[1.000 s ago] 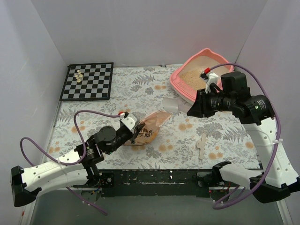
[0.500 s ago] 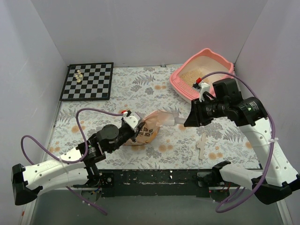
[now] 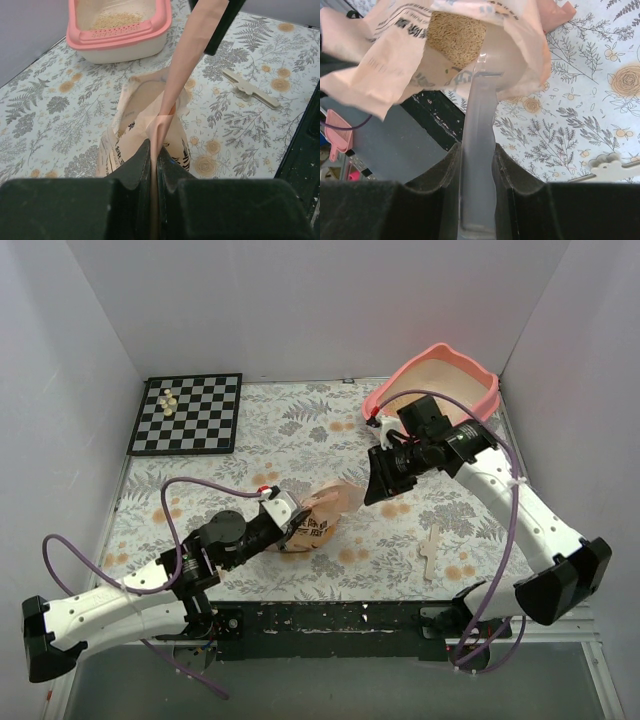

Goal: Fill the litter box with clean litter

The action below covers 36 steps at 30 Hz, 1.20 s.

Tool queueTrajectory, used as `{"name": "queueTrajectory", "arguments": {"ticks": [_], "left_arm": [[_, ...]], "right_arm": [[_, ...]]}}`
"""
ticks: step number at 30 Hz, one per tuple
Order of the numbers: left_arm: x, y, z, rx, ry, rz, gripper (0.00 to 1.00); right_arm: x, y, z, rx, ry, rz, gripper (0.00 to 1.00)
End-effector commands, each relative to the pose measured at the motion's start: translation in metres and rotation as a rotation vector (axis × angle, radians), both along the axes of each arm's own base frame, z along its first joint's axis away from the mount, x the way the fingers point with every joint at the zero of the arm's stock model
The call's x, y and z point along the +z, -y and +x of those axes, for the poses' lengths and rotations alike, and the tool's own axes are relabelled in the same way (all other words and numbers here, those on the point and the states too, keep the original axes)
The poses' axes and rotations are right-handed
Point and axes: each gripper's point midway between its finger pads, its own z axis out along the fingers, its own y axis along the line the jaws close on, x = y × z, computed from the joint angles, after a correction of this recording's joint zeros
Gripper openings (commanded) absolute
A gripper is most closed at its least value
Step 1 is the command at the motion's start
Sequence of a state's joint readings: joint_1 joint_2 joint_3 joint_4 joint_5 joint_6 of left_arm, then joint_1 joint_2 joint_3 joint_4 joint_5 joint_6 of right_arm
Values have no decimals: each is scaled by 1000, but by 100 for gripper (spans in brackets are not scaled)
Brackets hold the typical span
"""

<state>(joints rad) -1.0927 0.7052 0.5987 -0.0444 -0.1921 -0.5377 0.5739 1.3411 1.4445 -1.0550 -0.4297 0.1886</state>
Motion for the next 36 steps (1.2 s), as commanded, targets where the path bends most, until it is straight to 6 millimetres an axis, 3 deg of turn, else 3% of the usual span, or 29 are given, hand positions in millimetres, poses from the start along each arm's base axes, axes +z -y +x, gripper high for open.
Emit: {"name": "queueTrajectory", "arguments": {"ticks": [1,13,20,21,26,29,36], "left_arm": [[27,8,-16,-96,45,-100,0],[24,4,-37,-182,8,-158,0],[21,-1,-43,-192,-1,-178,0],[21,0,-43,-195,-2,-178,0],[15,1,-42,-194,-1,-167,0],[10,6,-47,-233,-8,-157,0],[2,8,-45,-233,-8,-126,0]], "right_arm": [[-4,-5,20,-26,16,-46,1],[-39,-2,66,-100,-34,-232,9],[-60,0,75,-137,-66,-286,10],[-64,0,76,-143,-66,-293,3],[-90,1,70,-103,-107,-339,1],[-110,-11,62,-40,-165,-298,1],[-138,-68,45,152,-322,14,1]]}}
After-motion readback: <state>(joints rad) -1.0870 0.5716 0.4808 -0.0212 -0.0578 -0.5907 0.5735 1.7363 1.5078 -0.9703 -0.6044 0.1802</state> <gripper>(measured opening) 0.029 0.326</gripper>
